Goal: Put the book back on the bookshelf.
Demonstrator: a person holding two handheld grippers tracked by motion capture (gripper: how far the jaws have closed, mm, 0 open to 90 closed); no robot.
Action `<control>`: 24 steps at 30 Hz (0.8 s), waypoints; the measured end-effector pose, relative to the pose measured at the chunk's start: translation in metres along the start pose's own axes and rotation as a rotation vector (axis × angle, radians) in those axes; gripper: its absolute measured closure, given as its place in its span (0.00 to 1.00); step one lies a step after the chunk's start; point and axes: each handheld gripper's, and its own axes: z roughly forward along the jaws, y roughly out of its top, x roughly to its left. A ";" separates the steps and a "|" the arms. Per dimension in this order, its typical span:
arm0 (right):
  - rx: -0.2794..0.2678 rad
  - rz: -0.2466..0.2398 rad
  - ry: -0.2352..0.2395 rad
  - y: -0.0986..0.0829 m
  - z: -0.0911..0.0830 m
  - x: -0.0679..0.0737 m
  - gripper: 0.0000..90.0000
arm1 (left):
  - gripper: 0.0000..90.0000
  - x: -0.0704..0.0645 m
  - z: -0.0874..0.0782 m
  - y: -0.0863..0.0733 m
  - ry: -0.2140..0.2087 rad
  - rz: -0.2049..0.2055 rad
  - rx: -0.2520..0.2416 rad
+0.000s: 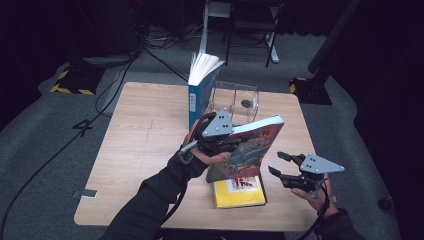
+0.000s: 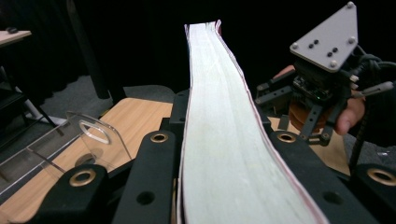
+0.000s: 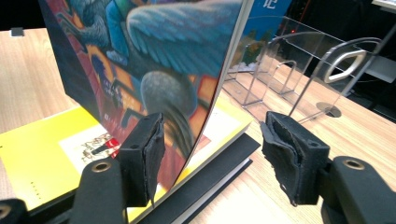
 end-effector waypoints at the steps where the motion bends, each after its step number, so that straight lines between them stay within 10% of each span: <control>1: 0.004 0.000 -0.002 -0.001 0.000 0.000 0.44 | 0.81 0.002 0.001 0.001 0.008 -0.002 0.000; 24: 0.076 -0.025 0.031 -0.011 0.016 0.005 0.42 | 0.82 0.074 -0.015 -0.002 0.322 -0.090 0.053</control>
